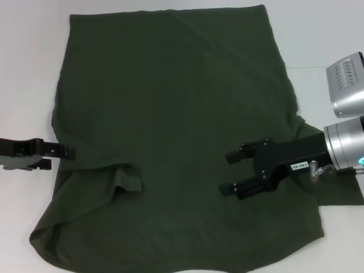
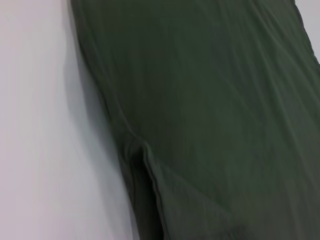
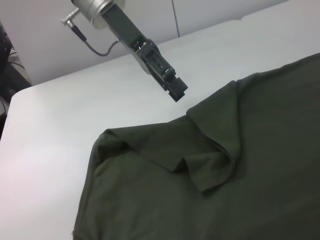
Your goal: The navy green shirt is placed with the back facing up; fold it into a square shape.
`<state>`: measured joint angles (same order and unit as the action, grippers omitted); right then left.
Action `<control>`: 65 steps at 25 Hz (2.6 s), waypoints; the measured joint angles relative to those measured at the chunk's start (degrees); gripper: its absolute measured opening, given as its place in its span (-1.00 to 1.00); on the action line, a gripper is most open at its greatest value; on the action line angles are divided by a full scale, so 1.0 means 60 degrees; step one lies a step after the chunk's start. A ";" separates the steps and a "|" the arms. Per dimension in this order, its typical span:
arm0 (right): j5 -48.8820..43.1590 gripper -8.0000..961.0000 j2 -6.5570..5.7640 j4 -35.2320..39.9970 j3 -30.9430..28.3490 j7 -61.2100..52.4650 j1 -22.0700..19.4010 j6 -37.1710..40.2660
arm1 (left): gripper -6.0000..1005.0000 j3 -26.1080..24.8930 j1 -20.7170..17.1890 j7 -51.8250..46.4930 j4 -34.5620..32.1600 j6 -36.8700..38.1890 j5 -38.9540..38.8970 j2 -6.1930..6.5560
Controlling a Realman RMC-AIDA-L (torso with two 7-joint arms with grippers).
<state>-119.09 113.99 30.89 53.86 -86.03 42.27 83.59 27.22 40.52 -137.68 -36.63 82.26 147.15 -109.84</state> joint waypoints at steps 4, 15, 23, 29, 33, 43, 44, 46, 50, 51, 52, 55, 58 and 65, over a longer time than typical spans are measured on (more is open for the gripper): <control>0.0000 0.90 -0.0047 -0.0038 0.0003 -0.0031 0.0000 0.0000 | 0.65 0.0016 0.0046 0.0035 0.0242 -0.0334 -0.0005 -0.0008; -0.0103 0.90 -0.0079 -0.0063 0.0000 -0.0046 0.0000 -0.0008 | 0.65 0.0041 0.0062 0.0022 0.0587 -0.0964 -0.0018 -0.0177; -0.0103 0.90 -0.0105 -0.0049 0.0002 -0.0046 0.0006 -0.0031 | 0.65 0.0091 0.0100 0.0026 0.0756 -0.1353 -0.0018 -0.0221; -0.0103 0.90 -0.0104 -0.0063 0.0003 -0.0047 0.0052 -0.0072 | 0.65 0.0108 0.0262 0.0062 0.1109 -0.1506 0.0019 -0.0234; -0.0103 0.90 -0.0104 -0.0066 0.0003 -0.0046 0.0061 -0.0075 | 0.65 0.0123 0.0358 0.0074 0.1161 -0.1438 0.0003 -0.0254; -0.0102 0.90 -0.0104 -0.0066 0.0003 -0.0023 0.0031 -0.0088 | 0.64 0.0115 0.0560 0.0061 0.1202 -0.1478 -0.0019 -0.0278; -0.0103 0.90 -0.0102 -0.0066 0.0002 -0.0005 0.0019 -0.0089 | 0.64 0.0114 0.0582 0.0053 0.1209 -0.1537 -0.0019 -0.0302; -0.0103 0.90 -0.0095 -0.0066 0.0003 0.0034 -0.0003 -0.0089 | 0.64 0.0116 0.0619 0.0024 0.1213 -0.1631 -0.0003 -0.0339; -0.0102 0.90 -0.0073 -0.0066 0.0003 0.0085 -0.0014 -0.0087 | 0.64 0.0123 0.0657 -0.0049 0.1213 -0.1717 0.0074 -0.0352; -0.0102 0.90 -0.0070 -0.0066 0.0003 0.0096 -0.0014 -0.0084 | 0.63 0.0123 0.0659 -0.0071 0.1213 -0.1720 0.0076 -0.0353; -0.0102 0.90 -0.0064 -0.0066 0.0003 0.0114 -0.0014 -0.0081 | 0.63 0.0123 0.0660 -0.0095 0.1213 -0.1724 0.0079 -0.0356; -0.0102 0.90 -0.0047 -0.0066 0.0003 0.0158 -0.0015 -0.0059 | 0.63 0.0122 0.0660 -0.0130 0.1213 -0.1728 0.0105 -0.0368; -0.0102 0.90 -0.0044 -0.0066 0.0003 0.0167 -0.0014 -0.0043 | 0.58 0.0120 0.0655 -0.0152 0.1212 -0.1738 0.0113 -0.0368; -0.0108 0.90 -0.0045 -0.0066 0.0003 0.0171 0.0017 -0.0025 | 0.28 0.0120 0.0615 -0.0163 0.1212 -0.1825 0.0129 -0.0369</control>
<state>-119.74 113.72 30.50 53.88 -85.00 42.38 83.44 27.94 44.20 -138.66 -29.35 71.31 147.92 -112.06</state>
